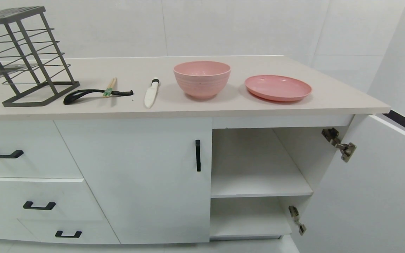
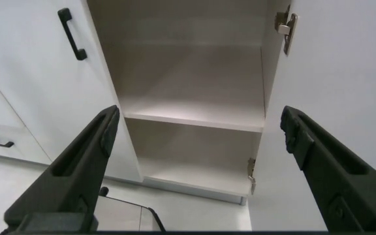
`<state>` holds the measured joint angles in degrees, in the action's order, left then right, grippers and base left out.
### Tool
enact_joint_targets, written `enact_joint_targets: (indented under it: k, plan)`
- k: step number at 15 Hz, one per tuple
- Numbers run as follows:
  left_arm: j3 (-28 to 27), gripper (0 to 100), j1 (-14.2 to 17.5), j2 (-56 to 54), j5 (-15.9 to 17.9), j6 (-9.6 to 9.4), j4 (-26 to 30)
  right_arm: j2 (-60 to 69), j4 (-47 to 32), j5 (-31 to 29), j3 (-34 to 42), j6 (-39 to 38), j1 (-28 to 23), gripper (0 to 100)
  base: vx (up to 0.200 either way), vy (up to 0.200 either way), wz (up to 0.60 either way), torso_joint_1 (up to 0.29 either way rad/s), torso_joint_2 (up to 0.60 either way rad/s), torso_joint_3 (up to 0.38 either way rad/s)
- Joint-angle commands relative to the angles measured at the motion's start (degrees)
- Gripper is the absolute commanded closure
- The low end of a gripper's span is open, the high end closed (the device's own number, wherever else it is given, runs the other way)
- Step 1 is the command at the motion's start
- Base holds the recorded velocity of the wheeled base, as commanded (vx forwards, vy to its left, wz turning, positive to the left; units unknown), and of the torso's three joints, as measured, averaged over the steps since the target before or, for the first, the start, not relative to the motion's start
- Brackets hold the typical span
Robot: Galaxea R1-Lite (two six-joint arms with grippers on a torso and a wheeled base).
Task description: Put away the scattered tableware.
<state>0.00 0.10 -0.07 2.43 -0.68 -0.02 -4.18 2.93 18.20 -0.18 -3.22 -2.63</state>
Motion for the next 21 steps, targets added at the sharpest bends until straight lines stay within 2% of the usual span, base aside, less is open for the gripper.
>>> enact_joint_targets:
  k: [1, 4, 10, 14, 21]
  plan:
    - [0.0, 0, -0.01, 0.07, 0.04, -0.02, 0.02, -0.04, -0.03, -0.27, 0.01, 0.05, 0.0, 0, 0.0, 0.0, 0.0, 0.0, 0.0, 0.0]
    - [0.0, 0, -0.01, 0.07, -0.05, -0.02, -0.06, -0.04, -0.03, -0.27, 0.01, 0.14, 0.0, 0, 0.0, 0.0, 0.0, 0.189, -0.15, -0.082]
    - [0.0, 0, -0.01, 0.07, -0.05, -0.02, -0.06, -0.04, -0.03, -0.27, 0.01, 0.05, 0.0, 0, 0.0, 0.0, 0.0, 0.249, -0.54, -0.22]
    - [0.0, 0, -0.01, 0.07, -0.05, -0.02, -0.06, -0.04, -0.03, -0.27, 0.01, 0.05, 0.0, 0, 0.0, 0.0, 0.0, 0.13, -0.48, -0.22]
    - [0.0, 0, -0.01, 0.07, -0.05, -0.02, -0.06, -0.13, 0.06, -0.27, 0.01, -0.03, 0.0, 0, 0.0, 0.0, 0.0, 0.335, -0.5, -0.239]
